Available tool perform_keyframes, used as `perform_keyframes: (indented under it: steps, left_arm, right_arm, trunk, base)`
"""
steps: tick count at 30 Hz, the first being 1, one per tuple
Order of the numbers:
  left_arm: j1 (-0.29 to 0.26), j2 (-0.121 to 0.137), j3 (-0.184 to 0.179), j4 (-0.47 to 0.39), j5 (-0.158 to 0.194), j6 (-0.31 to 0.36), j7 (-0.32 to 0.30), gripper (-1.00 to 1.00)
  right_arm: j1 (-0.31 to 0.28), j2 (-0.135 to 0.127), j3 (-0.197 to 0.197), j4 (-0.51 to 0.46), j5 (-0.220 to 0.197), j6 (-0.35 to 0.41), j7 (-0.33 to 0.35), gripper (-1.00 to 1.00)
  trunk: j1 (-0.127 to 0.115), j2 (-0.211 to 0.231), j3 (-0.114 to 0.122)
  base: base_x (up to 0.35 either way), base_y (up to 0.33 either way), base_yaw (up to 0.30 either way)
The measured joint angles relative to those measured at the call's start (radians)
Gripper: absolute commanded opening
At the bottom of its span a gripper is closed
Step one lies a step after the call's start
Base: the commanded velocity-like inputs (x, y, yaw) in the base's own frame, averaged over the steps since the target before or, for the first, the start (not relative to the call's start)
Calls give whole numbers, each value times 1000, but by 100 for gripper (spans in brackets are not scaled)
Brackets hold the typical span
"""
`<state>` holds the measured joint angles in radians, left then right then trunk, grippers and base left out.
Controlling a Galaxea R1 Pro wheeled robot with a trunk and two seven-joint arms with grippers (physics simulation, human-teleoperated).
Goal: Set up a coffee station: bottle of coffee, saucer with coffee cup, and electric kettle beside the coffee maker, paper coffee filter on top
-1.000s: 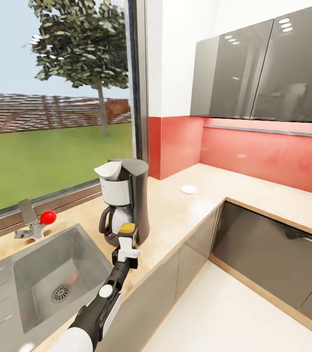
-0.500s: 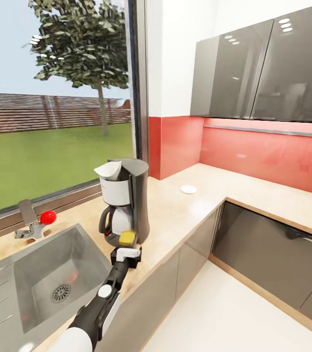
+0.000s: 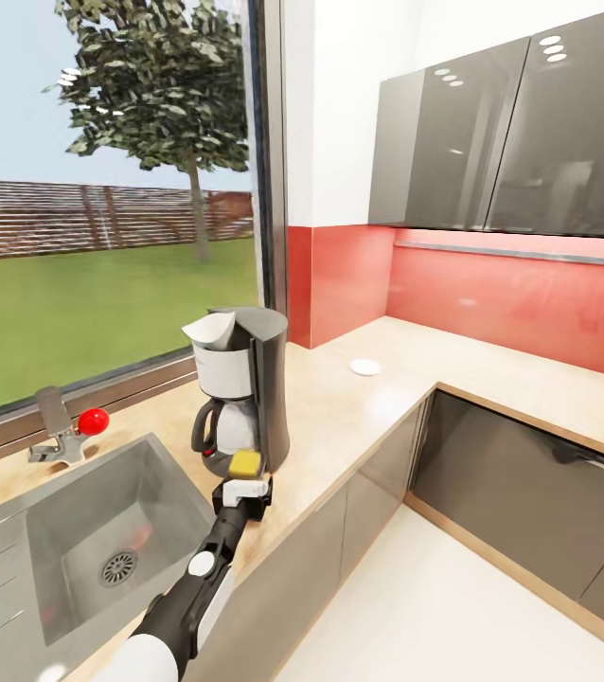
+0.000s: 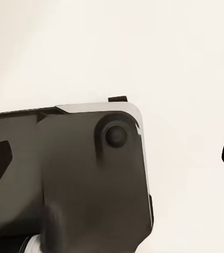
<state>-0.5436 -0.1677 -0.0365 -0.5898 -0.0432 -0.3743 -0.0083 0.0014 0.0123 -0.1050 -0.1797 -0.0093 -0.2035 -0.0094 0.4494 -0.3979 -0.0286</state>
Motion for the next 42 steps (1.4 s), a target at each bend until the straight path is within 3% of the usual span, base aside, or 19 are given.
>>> perform_keyframes:
  steps: [17,39,42]
  left_arm:
    - [0,-1,-1,0,0,0,0,100]
    - [0,4,-6,-6,-8,0,-4,100]
    - [27,15,-21,-15,-24,0,-39,100]
  right_arm:
    - [0,0,0,0,0,0,0,100]
    - [0,0,-1,-1,-1,0,0,100]
    - [0,0,-3,-2,-2,0,-1,100]
  trunk:
    - [0,0,0]
    - [0,0,0]
    - [0,0,0]
  base:
    - [-9,0,0]
    - [-270,-77,0]
    - [-20,-3,0]
